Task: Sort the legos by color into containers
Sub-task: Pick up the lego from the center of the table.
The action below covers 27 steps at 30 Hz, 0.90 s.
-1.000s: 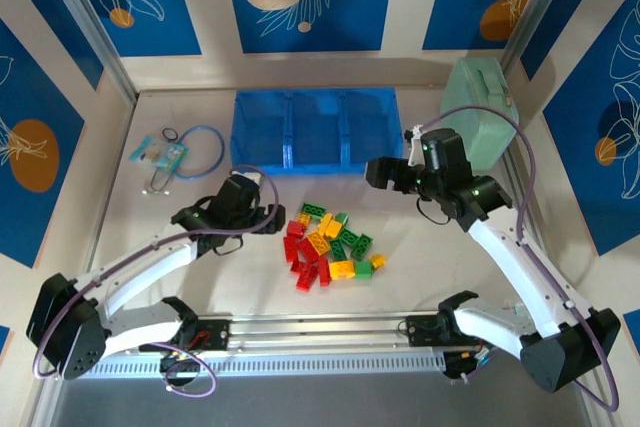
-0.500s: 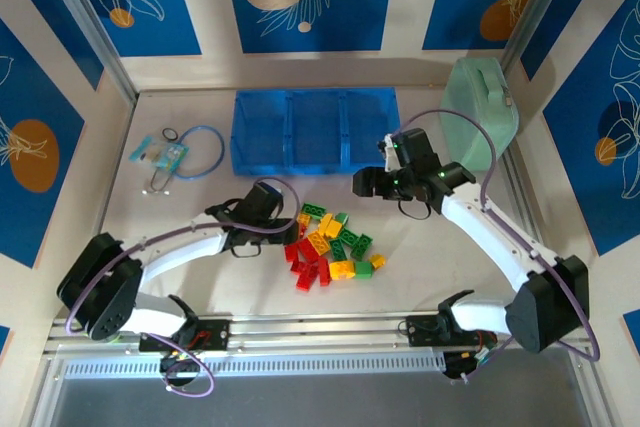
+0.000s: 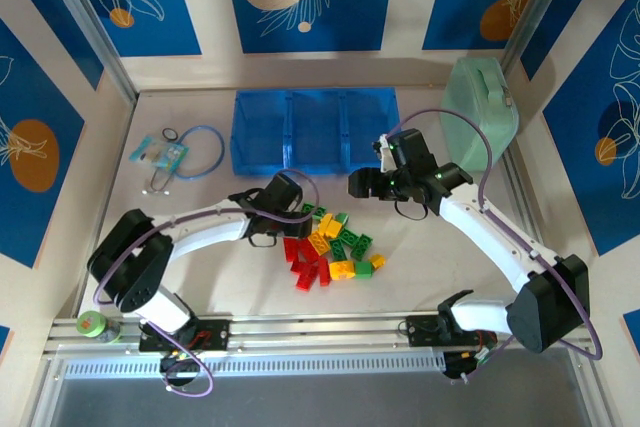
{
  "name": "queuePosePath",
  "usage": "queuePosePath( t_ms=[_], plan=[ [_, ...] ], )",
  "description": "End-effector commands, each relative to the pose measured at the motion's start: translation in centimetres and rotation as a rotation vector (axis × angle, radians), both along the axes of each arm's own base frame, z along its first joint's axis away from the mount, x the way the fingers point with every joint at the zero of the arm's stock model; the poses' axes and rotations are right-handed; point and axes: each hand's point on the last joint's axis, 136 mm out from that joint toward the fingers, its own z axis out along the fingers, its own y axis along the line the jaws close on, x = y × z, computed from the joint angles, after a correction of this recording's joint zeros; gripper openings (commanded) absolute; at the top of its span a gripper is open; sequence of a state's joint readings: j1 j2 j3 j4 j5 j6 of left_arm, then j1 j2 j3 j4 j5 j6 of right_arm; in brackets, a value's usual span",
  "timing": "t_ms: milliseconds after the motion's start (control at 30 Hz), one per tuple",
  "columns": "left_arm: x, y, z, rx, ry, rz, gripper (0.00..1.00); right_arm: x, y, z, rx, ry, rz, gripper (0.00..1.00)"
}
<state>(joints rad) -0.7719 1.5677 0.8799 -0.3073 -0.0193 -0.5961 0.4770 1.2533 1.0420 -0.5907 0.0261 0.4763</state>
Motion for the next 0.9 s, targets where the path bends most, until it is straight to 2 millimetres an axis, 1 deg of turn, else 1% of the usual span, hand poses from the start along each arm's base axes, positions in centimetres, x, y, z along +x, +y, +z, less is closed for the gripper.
queuePosePath(
  t_ms=[0, 167, 300, 533, 667, 767, 867],
  plan=[
    [-0.1, -0.6, -0.2, 0.026, 0.007, -0.028, 0.64, -0.4, -0.1, -0.1, 0.005, 0.0, -0.004, 0.73],
    [0.0, -0.9, -0.7, 0.044, 0.014, -0.041, 0.61, -0.6, -0.3, -0.6, -0.001, 0.004, -0.01, 0.73],
    [0.1, -1.0, -1.0, 0.066, 0.021, -0.044, 0.58, -0.6, -0.5, -0.9, -0.005, 0.006, -0.015, 0.73],
    [0.4, -0.2, -1.3, 0.117, 0.014, -0.028, 0.51, -0.9, -0.6, -1.3, -0.001, 0.008, -0.02, 0.73],
    [0.2, 0.1, -1.7, 0.136, 0.029, -0.031, 0.51, -1.1, -0.7, -1.6, -0.002, 0.011, -0.023, 0.73],
    [0.0, 0.3, -2.1, 0.144, 0.036, -0.029, 0.54, -1.2, -0.8, -1.8, -0.002, 0.012, -0.025, 0.73],
    [0.0, 0.3, -2.2, 0.145, 0.039, -0.027, 0.53, -1.2, -0.9, -1.9, -0.002, 0.012, -0.029, 0.73]
  ],
)
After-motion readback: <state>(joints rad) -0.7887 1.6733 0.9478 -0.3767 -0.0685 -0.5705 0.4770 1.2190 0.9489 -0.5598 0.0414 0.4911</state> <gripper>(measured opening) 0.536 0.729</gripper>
